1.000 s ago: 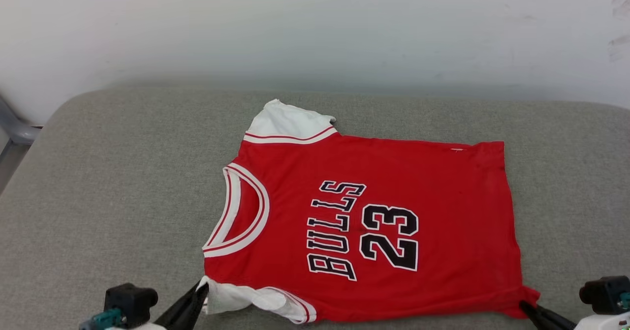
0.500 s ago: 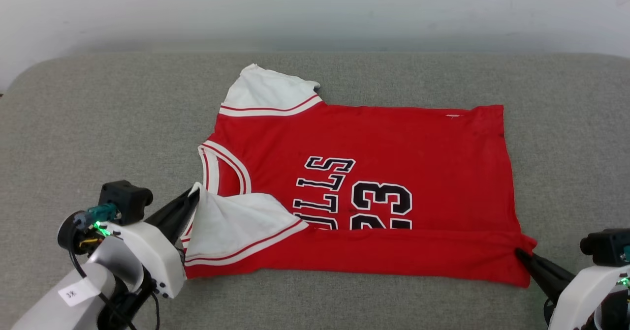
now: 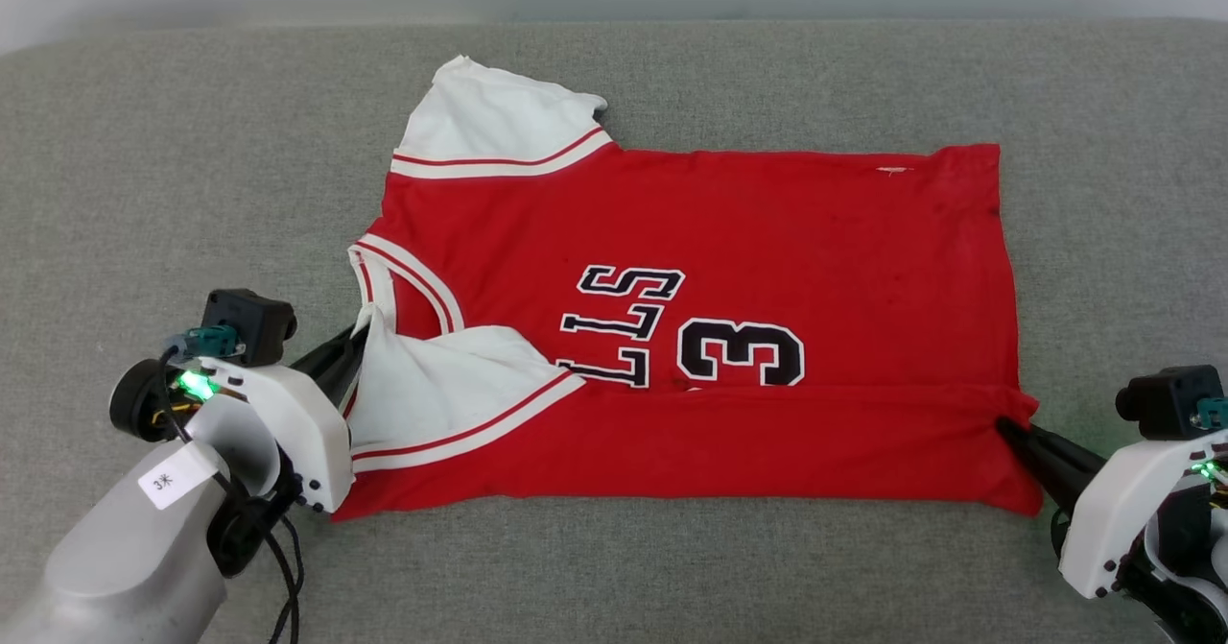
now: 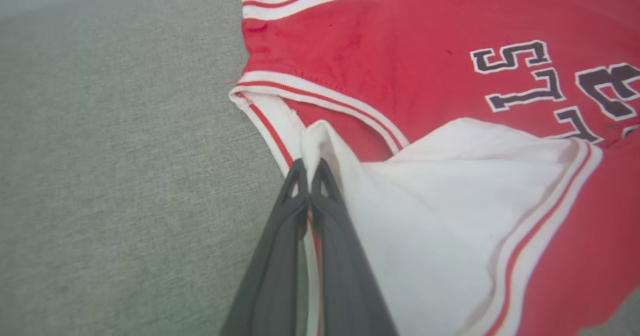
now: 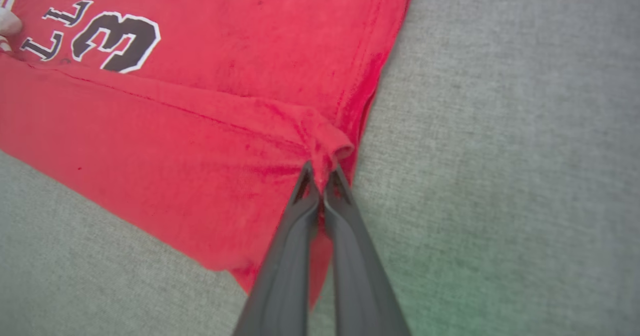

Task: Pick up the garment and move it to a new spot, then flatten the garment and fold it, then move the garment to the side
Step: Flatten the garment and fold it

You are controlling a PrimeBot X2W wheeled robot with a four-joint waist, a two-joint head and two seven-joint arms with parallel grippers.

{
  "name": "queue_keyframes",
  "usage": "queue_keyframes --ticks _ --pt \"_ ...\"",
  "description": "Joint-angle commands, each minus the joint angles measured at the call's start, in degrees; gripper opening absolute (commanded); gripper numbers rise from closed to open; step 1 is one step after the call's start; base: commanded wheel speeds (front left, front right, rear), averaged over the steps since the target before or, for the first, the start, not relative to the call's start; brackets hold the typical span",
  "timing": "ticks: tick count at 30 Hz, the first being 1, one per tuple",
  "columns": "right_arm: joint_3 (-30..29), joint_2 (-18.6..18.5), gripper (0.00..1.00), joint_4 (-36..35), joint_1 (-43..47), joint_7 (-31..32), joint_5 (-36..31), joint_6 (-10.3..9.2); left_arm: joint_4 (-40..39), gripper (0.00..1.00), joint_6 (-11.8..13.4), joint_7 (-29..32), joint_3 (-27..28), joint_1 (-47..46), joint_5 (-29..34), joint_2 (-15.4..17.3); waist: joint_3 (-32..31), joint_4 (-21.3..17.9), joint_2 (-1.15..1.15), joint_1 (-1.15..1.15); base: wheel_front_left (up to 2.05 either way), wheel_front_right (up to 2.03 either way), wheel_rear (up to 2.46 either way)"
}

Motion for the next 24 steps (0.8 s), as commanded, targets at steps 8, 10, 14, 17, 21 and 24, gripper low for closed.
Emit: queue_keyframes --ticks 8,10,14,17,21,24 --pt "2.2 1.2 0.00 3.7 -2.6 -0.4 0.1 -0.09 5.9 0.00 -0.3 -2.9 -3.3 -2.5 -1.4 -2.3 -0.2 0.4 0.00 -0.01 0.00 0.00 0.00" --pt "1.7 1.0 0.47 4.3 -2.6 -1.2 -0.3 -0.09 6.8 0.00 -0.3 -3.5 -4.1 -2.7 -2.0 -2.7 -0.9 0.5 0.00 -0.01 0.00 0.00 0.00" --pt "0.3 1.5 1.00 4.3 -2.0 -3.1 -0.8 -0.08 7.7 1.00 -0.3 -4.9 -4.8 -3.7 -3.3 -2.4 -2.7 0.8 0.00 -0.01 0.00 0.00 0.00" --pt "-0.8 1.7 1.00 3.3 -0.7 -4.0 -1.1 -0.08 7.7 1.00 -0.4 -5.1 -5.5 -4.4 -3.4 -1.3 -4.1 1.2 0.00 -0.01 0.00 0.00 0.00" --pt "-2.6 1.5 1.00 1.5 0.5 -4.5 -2.0 -0.08 6.5 1.00 -0.4 -3.5 -6.3 -5.3 -4.7 0.0 -5.7 1.7 0.00 -0.01 0.00 0.00 0.00" --pt "-4.5 1.5 1.00 0.3 1.5 -4.4 -2.8 -0.08 5.0 1.00 -0.4 -0.8 -6.8 -6.5 -5.8 1.7 -6.5 2.3 0.00 -0.01 0.00 0.00 0.00"
